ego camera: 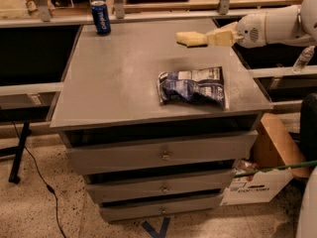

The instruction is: Move sponge near blue chip bag

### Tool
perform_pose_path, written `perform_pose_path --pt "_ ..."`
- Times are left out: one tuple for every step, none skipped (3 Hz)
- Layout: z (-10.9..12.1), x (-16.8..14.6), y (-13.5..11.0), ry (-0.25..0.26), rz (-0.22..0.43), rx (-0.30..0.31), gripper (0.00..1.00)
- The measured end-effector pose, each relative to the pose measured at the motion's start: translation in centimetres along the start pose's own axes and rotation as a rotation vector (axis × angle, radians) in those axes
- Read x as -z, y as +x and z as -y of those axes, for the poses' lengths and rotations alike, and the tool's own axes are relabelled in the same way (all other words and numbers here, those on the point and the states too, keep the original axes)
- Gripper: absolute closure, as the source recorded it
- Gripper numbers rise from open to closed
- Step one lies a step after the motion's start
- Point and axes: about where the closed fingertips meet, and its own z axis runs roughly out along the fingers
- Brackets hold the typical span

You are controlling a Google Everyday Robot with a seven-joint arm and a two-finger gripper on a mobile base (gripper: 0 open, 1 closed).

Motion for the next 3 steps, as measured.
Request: perform_pose_path --pt "-2.9 1.0 1.9 -0.116 -0.016 -0.028 0.6" --pt "-5.4 1.9 2.6 -0.245 -0.045 -0.005 0.36" --pt "-6.1 1.9 2.9 -0.275 -0.06 -0.002 0.13"
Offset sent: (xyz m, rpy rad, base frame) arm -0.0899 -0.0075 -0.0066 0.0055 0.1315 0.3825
